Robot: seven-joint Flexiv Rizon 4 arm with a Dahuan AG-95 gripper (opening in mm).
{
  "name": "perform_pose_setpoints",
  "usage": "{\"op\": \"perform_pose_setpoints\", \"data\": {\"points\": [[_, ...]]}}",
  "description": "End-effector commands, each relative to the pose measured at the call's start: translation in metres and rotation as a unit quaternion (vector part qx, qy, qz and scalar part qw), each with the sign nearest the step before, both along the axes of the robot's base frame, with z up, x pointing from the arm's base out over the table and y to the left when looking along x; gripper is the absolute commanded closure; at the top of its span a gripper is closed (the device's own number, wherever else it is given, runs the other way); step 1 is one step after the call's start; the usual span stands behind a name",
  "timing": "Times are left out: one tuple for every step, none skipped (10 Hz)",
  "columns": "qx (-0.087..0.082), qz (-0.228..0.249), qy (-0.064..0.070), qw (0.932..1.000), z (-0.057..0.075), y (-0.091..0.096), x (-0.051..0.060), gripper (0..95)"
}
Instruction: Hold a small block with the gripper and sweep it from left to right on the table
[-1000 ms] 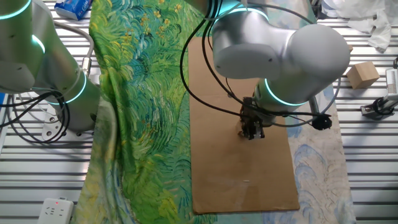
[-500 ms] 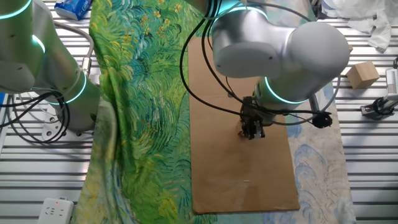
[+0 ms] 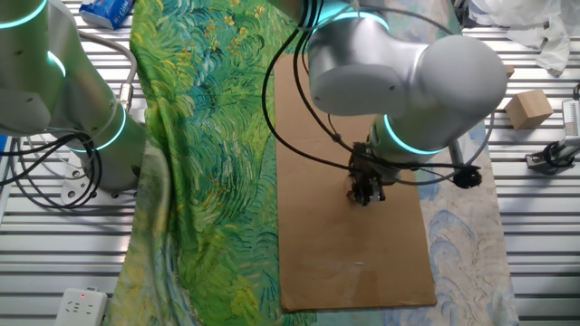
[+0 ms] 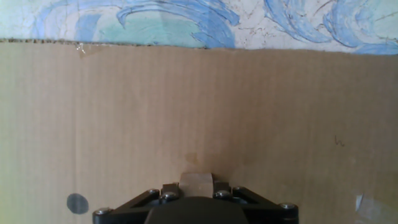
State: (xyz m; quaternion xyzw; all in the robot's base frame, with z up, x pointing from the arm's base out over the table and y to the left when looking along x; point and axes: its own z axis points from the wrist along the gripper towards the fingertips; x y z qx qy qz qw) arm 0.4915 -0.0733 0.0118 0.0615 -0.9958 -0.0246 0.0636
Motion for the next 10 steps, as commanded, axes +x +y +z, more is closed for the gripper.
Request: {"op": "perform_pose_setpoints", "data": {"points": [[0.005,0.000,0.001,1.0000,0.003,0.000,-0.001,19.0],[0.011,0.000,0.000,0.9999,0.005,0.000,-0.001,19.0],[0.010,0.001,0.001,0.9999,0.007,0.000,0.000,0.0],[0.011,0.003,0.001,0.9999,0.008,0.000,0.001,0.0],[0.011,0.003,0.001,0.9999,0.009,0.000,0.001,0.0],[0.011,0.004,0.001,0.9999,0.011,0.000,0.002,0.0],[0.011,0.004,0.002,0.9999,0.013,-0.001,0.003,0.0],[0.011,0.004,0.003,0.9999,0.017,-0.001,0.004,0.0],[0.012,0.005,0.002,0.9999,0.018,0.000,0.004,0.0],[0.012,0.005,0.002,0.9999,0.018,0.000,0.004,0.0]]}}
